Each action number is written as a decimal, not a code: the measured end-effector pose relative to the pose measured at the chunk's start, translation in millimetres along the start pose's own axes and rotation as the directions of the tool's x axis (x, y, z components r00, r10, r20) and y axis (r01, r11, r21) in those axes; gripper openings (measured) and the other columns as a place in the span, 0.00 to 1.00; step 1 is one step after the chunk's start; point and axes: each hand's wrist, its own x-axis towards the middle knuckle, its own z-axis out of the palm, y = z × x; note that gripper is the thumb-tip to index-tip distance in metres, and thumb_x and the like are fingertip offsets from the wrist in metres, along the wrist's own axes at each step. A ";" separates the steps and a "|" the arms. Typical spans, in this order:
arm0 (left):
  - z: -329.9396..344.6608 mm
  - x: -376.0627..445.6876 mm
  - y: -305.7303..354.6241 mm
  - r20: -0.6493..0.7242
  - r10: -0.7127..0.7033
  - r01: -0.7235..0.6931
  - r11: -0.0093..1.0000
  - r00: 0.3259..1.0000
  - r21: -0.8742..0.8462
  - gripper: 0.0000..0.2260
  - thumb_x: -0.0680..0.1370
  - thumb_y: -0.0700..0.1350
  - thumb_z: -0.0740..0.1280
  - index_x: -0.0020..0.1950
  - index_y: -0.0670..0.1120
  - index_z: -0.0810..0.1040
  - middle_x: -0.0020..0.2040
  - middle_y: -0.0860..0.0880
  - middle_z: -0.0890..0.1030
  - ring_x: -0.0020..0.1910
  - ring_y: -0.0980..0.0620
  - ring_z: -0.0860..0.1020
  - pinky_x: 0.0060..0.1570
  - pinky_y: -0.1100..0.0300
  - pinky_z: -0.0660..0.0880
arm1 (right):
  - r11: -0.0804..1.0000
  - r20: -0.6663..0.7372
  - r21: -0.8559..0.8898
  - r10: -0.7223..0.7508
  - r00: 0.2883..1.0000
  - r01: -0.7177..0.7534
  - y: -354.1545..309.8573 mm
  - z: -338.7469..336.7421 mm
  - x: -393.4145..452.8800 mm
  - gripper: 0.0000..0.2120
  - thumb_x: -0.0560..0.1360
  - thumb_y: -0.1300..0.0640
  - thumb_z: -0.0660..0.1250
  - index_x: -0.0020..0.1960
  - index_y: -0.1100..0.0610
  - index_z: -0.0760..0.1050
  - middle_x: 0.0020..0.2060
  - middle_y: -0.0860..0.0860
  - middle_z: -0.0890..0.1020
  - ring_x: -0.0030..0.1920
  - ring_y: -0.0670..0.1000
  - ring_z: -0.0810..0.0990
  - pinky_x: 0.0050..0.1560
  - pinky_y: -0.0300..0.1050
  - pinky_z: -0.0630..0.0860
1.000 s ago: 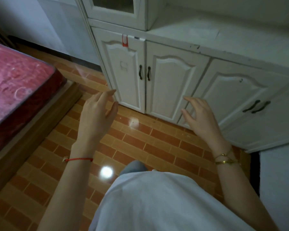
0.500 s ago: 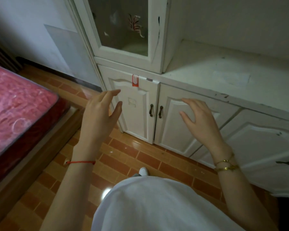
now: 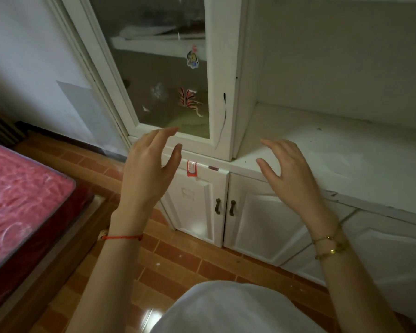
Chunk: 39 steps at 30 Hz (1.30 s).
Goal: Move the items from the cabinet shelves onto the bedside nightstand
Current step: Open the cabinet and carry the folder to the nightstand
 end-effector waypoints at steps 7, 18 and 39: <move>-27.0 88.9 25.1 -0.261 0.187 -0.201 0.979 0.947 -0.031 0.15 0.81 0.43 0.64 0.67 0.43 0.75 0.60 0.45 0.81 0.56 0.48 0.79 0.56 0.50 0.77 | 0.985 -0.167 -0.041 -0.171 0.971 0.166 -27.9 -48.9 72.6 0.21 0.81 0.53 0.62 0.72 0.56 0.68 0.66 0.51 0.74 0.68 0.49 0.69 0.69 0.47 0.66; -104.8 220.9 85.2 -0.580 0.375 -0.419 0.906 0.723 0.064 0.15 0.81 0.44 0.64 0.67 0.42 0.76 0.61 0.47 0.80 0.61 0.50 0.78 0.62 0.50 0.75 | 0.906 -0.462 -0.138 -0.417 0.783 0.401 -81.6 -139.4 174.8 0.20 0.79 0.53 0.64 0.70 0.57 0.71 0.65 0.51 0.75 0.67 0.48 0.70 0.69 0.45 0.66; -113.3 274.1 143.7 -0.627 0.322 -0.503 0.855 0.709 -0.130 0.11 0.76 0.41 0.72 0.58 0.45 0.79 0.53 0.52 0.82 0.53 0.58 0.79 0.56 0.71 0.71 | 0.894 -0.493 -0.133 -0.435 0.754 0.429 -101.9 -135.7 222.0 0.25 0.78 0.52 0.64 0.74 0.57 0.65 0.71 0.50 0.68 0.72 0.47 0.64 0.72 0.38 0.59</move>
